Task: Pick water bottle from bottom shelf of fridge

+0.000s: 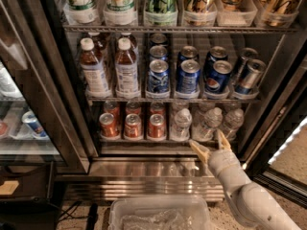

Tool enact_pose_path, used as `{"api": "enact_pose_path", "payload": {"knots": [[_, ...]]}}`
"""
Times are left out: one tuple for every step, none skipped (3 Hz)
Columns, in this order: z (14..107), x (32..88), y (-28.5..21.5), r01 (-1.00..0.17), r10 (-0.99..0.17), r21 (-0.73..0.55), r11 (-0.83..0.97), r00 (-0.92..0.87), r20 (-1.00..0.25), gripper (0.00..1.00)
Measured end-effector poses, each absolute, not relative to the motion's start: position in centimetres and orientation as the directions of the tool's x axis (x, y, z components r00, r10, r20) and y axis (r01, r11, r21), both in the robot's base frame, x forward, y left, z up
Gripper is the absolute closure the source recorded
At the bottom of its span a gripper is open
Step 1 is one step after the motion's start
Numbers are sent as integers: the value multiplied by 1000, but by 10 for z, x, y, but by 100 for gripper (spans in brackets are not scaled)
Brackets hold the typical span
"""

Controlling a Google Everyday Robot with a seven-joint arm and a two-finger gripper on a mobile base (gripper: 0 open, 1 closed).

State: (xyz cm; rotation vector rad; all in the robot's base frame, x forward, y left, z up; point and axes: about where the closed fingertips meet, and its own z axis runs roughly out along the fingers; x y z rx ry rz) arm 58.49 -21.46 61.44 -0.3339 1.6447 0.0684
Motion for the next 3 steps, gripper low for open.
{"api": "enact_pose_path", "payload": {"knots": [[621,596,-216,-242,-156,-147,959,-19,-988,24],[623,604,-217,-232,-142,-139,963,1,-990,25],[623,609,-219,-219,-140,-139,966,14,-990,26]]}}
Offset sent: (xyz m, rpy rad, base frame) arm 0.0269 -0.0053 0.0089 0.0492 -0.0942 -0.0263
